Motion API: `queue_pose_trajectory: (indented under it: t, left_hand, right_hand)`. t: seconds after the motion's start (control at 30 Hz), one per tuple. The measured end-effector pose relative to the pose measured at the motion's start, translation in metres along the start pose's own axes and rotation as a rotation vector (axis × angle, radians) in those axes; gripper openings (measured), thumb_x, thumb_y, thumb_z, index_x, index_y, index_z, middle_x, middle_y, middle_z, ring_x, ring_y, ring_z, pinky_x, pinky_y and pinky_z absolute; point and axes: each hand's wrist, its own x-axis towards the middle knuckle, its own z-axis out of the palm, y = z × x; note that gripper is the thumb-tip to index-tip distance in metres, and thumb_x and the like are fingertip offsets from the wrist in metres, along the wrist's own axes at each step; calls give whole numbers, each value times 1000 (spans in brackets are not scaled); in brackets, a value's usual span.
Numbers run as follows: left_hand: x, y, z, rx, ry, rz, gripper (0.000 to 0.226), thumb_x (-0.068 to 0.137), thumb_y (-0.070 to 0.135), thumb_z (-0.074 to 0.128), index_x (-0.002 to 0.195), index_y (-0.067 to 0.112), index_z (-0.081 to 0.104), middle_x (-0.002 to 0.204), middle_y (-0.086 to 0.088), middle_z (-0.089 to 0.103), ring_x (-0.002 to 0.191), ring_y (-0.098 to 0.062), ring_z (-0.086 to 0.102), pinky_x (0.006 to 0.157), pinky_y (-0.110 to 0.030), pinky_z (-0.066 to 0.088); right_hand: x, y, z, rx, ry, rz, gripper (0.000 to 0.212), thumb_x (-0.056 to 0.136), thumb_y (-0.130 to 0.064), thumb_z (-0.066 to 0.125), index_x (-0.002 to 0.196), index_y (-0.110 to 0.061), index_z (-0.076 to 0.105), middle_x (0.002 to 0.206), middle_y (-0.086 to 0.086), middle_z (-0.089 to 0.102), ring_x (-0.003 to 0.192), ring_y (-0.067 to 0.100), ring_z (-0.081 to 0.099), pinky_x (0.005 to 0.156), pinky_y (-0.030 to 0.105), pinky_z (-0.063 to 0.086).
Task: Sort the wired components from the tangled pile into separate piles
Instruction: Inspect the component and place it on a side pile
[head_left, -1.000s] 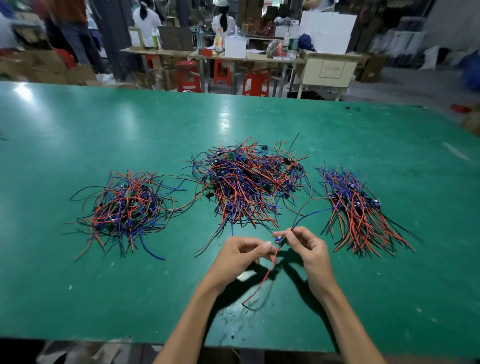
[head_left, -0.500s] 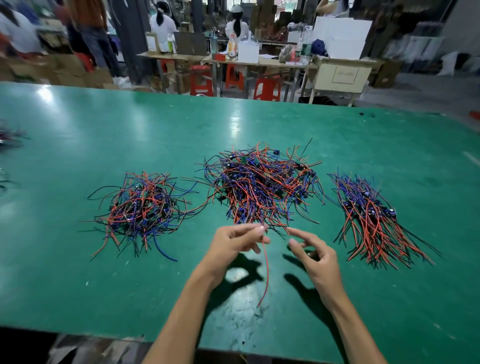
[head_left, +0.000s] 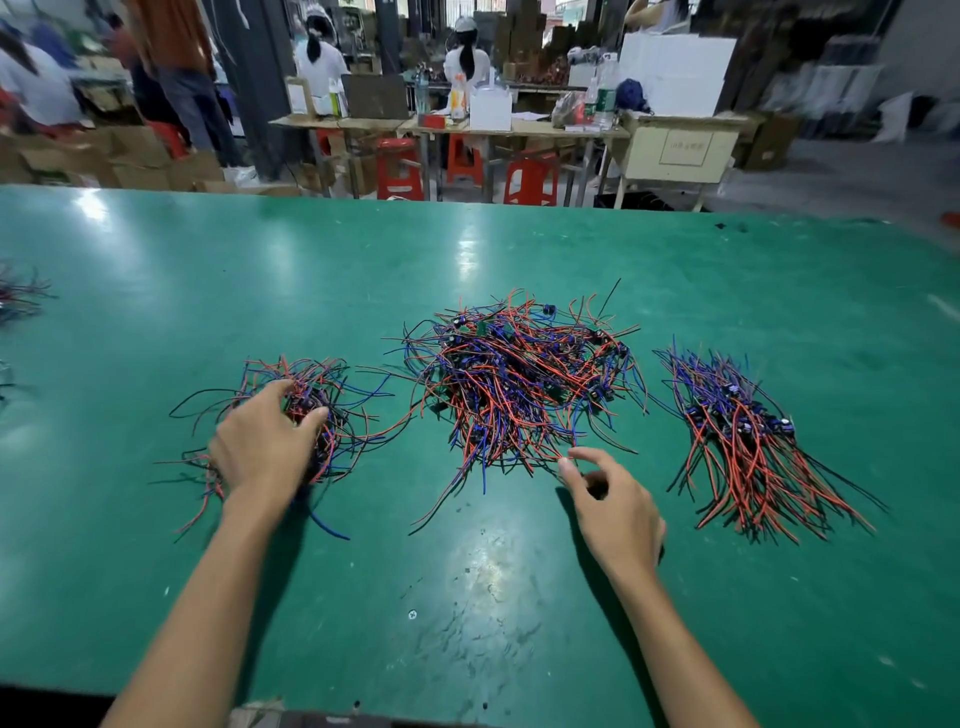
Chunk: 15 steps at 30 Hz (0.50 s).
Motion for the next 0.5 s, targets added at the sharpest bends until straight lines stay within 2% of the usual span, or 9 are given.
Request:
queue_pose_trajectory:
  t: [0.1, 0.2, 0.27, 0.37, 0.43, 0.5]
  left_hand:
    - [-47, 37, 17, -277, 4, 209, 24, 90, 33, 71, 113, 29, 72, 71, 5, 65, 75, -25, 65, 67, -35, 50]
    - [-105, 73, 40, -419, -101, 394, 16, 94, 24, 66, 109, 29, 71, 75, 10, 59, 77, -12, 56, 71, -35, 50]
    - [-133, 87, 56, -459, -137, 457, 21, 93, 22, 67, 113, 28, 70, 90, 7, 60, 88, -11, 55, 79, -36, 51]
    - [-151, 99, 68, -338, -110, 601, 48, 90, 25, 70, 137, 29, 59, 130, 1, 53, 115, -18, 48, 95, -34, 44]
    - [-150, 100, 69, -277, -66, 622, 59, 91, 30, 69, 146, 34, 49, 144, 1, 45, 120, -20, 42, 96, -32, 34]
    - [-149, 99, 66, -264, -82, 625, 57, 94, 34, 67, 147, 39, 46, 150, 2, 41, 119, -20, 39, 95, -33, 32]
  right_hand:
    - [2, 3, 2, -14, 33, 22, 22, 95, -63, 52, 105, -49, 66, 93, -18, 70, 86, 12, 55, 78, 32, 32]
    - [1, 2, 1, 13, 60, 33, 20, 98, -56, 54, 101, -42, 68, 94, -17, 70, 85, 13, 58, 76, 31, 35]
    - [-3, -1, -3, 97, 84, 33, 16, 100, -49, 54, 95, -39, 65, 93, -16, 70, 83, 16, 63, 74, 31, 36]
    - [-17, -5, -10, 221, 134, -131, 15, 103, -37, 54, 89, -40, 57, 85, -18, 67, 75, 4, 61, 67, 28, 40]
    - [-29, -8, -12, 227, 154, -297, 14, 104, -37, 48, 94, -33, 57, 82, -20, 61, 72, 3, 56, 65, 26, 40]
    - [-39, -9, -11, 230, 185, -441, 20, 104, -36, 42, 97, -24, 56, 75, -14, 57, 65, 9, 52, 61, 31, 40]
